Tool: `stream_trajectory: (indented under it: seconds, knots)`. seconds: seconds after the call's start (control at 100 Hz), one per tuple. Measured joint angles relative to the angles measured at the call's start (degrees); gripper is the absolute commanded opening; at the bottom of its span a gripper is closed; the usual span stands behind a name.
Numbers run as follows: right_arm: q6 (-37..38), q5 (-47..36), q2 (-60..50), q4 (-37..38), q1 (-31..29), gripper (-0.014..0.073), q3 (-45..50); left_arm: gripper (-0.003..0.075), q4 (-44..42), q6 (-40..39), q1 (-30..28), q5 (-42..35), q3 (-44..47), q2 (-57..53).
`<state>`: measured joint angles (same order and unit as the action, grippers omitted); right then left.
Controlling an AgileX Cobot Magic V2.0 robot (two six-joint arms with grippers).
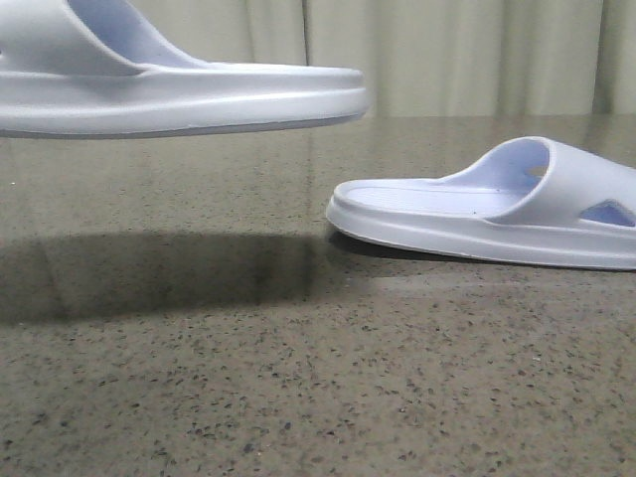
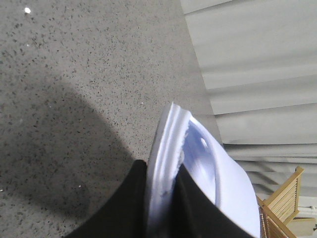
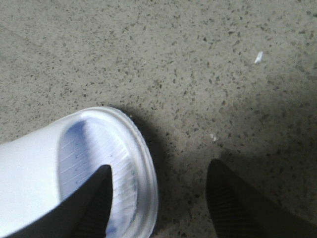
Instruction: Insert blue slippers together front up
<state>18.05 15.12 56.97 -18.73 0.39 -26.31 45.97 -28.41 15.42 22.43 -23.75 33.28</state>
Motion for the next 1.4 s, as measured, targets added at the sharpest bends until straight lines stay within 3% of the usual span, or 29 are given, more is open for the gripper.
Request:
stream_trajectory:
  seconds: [0.22,0.61,0.72,0.83,0.99,1.4]
  knots:
    - [0.16,-3.13,3.26,-1.15,0.72,0.0351,-0.34,0.0016,0.00,0.00,0.00,0.00,0.00,0.00]
    - [0.06,-10.41,8.77,-1.98,8.78,0.0346,-0.94,0.0016,0.00,0.00,0.00,0.04,0.00,0.00]
    - [0.06,-11.98,9.95,-2.06,10.02,0.0255,-1.02,0.0016,0.00,0.00,0.00,0.13,0.00,0.00]
    - [0.06,-12.95,11.09,-2.06,10.50,0.0080,-1.16,0.0016,0.00,0.00,0.00,0.13,0.00,0.00]
    - [0.16,-14.24,11.55,-2.58,10.74,-0.0108,-1.16,0.0016,0.00,0.00,0.00,0.25,0.00,0.00]
    - [0.28,-22.05,8.67,-2.70,11.16,-0.0107,-0.82,0.0016,0.00,0.00,0.00,0.33,0.00,0.00]
